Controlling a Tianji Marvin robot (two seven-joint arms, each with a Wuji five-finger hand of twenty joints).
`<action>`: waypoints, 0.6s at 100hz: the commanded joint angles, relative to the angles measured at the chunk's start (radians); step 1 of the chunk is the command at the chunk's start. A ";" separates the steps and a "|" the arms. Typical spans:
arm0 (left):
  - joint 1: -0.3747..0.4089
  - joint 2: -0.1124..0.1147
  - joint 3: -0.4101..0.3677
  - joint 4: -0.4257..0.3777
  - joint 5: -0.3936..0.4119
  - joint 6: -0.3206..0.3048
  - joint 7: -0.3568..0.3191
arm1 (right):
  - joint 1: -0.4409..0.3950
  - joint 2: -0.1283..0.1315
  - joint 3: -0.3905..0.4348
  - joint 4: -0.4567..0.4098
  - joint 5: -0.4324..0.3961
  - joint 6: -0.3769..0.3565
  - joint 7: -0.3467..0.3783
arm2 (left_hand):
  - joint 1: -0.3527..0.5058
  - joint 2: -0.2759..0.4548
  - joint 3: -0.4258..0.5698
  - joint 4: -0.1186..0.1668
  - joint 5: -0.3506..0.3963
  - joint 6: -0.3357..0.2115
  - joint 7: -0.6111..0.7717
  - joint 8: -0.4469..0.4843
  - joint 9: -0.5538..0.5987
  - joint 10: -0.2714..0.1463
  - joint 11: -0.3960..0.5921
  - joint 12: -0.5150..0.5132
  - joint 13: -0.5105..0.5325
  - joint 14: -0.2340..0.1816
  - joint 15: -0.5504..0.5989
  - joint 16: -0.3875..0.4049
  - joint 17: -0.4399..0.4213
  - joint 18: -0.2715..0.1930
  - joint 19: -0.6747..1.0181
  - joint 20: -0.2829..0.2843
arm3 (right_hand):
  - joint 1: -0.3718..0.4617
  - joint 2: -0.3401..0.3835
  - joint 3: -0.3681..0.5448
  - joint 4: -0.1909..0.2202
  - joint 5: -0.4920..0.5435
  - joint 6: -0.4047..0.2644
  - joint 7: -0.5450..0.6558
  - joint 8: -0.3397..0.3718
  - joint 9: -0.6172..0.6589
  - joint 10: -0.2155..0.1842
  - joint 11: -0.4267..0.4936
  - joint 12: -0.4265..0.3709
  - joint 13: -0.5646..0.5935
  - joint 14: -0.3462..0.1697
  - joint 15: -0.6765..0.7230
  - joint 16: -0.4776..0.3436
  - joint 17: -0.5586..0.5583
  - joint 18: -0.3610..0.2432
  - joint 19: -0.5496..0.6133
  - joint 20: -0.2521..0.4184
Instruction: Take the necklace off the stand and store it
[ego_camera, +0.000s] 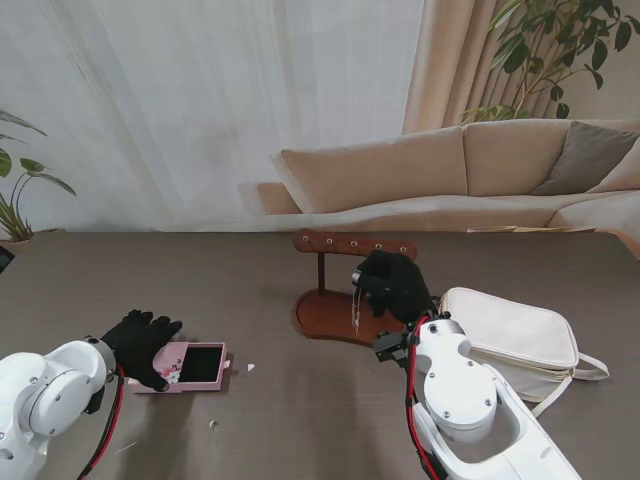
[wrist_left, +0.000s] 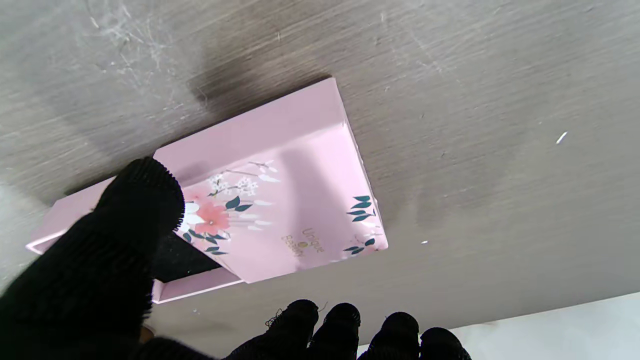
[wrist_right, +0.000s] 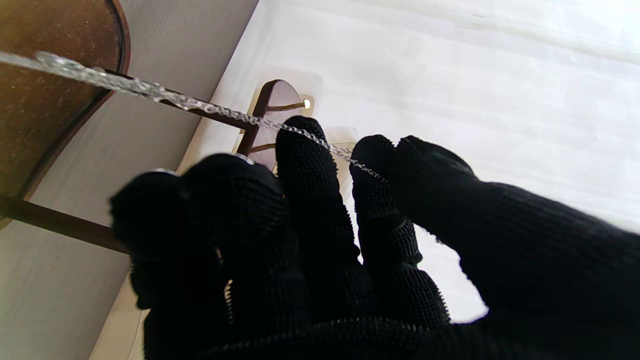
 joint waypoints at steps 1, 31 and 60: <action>-0.006 -0.004 0.007 0.006 0.005 0.000 -0.034 | -0.009 -0.002 0.000 -0.006 0.004 -0.001 0.015 | -0.037 -0.039 0.023 -0.038 -0.032 0.001 -0.019 -0.012 -0.038 -0.004 -0.012 -0.012 -0.037 -0.009 -0.030 -0.019 0.003 -0.030 -0.039 -0.021 | 0.018 -0.033 0.067 -0.029 0.026 -0.020 0.007 0.014 0.037 0.005 -0.006 0.012 0.038 -0.006 0.028 0.010 0.010 0.005 0.043 0.001; -0.044 0.000 0.053 0.049 0.026 -0.004 -0.035 | -0.012 -0.002 0.005 -0.008 0.012 0.003 0.018 | -0.021 -0.055 0.052 -0.040 -0.030 0.009 0.003 0.039 -0.034 -0.003 -0.008 -0.005 -0.035 -0.012 -0.026 -0.037 0.003 -0.032 -0.037 -0.024 | 0.017 -0.034 0.068 -0.029 0.027 -0.019 0.007 0.014 0.039 0.006 -0.006 0.011 0.037 -0.005 0.028 0.011 0.011 0.006 0.043 0.001; -0.058 0.003 0.079 0.072 0.044 -0.007 -0.050 | -0.014 -0.002 0.009 -0.009 0.017 0.007 0.019 | -0.016 -0.054 0.057 -0.036 -0.015 0.019 0.019 0.079 -0.014 -0.007 0.001 0.001 -0.032 -0.018 -0.017 -0.015 0.002 -0.031 -0.037 -0.024 | 0.017 -0.036 0.069 -0.028 0.028 -0.018 0.007 0.014 0.040 0.006 -0.006 0.011 0.037 -0.005 0.029 0.011 0.011 0.008 0.043 0.002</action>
